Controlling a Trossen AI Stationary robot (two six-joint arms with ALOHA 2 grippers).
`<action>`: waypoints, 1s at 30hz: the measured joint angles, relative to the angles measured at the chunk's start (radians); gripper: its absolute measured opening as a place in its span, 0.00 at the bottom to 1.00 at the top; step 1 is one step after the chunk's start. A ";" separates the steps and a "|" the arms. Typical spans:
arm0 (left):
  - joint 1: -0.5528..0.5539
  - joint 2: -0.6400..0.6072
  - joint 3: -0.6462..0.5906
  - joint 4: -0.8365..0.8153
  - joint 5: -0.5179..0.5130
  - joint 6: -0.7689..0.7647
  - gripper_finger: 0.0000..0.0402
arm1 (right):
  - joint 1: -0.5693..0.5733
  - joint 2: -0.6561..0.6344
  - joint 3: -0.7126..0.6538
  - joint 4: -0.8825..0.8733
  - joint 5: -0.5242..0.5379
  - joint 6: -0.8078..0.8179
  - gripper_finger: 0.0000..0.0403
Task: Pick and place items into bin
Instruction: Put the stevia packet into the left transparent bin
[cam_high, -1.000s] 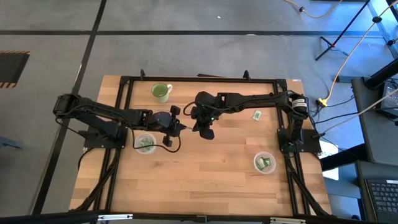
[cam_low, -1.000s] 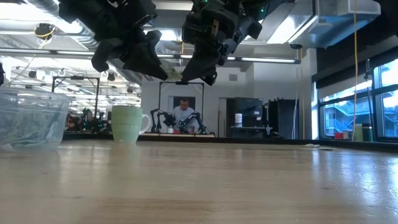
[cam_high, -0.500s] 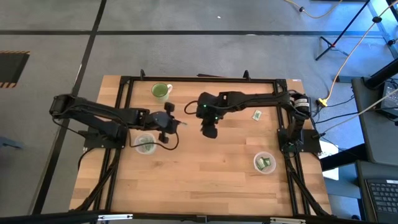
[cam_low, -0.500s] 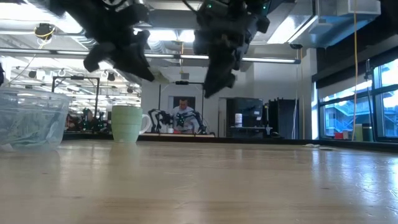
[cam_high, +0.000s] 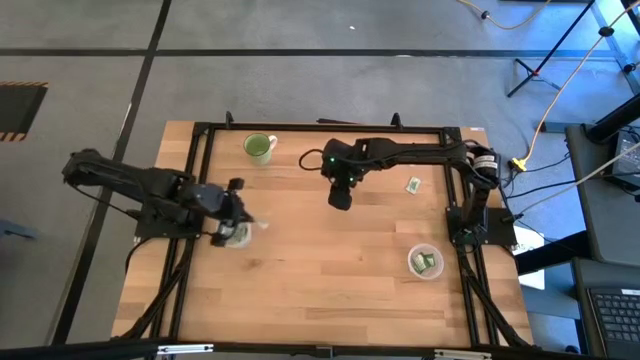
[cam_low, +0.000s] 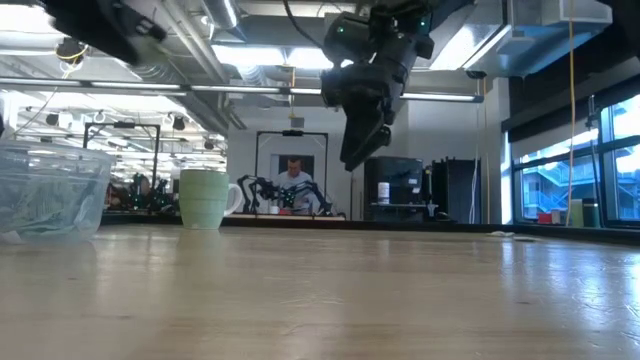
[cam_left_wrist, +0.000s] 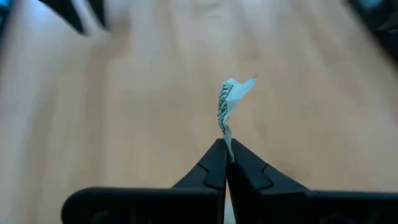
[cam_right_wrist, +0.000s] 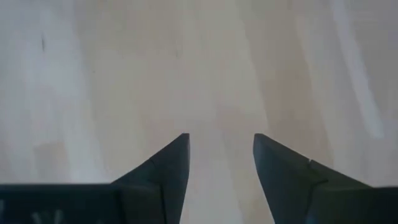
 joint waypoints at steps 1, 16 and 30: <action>-0.013 -0.016 0.000 -0.024 0.018 -0.032 0.01 | -0.004 0.000 0.000 0.002 0.000 0.000 0.44; -0.099 -0.027 0.001 -0.332 0.041 -0.563 0.01 | -0.026 0.000 0.000 0.039 -0.001 0.004 0.44; -0.100 0.109 0.001 -0.410 0.076 -0.814 0.01 | -0.026 0.000 0.000 0.046 -0.002 0.004 0.44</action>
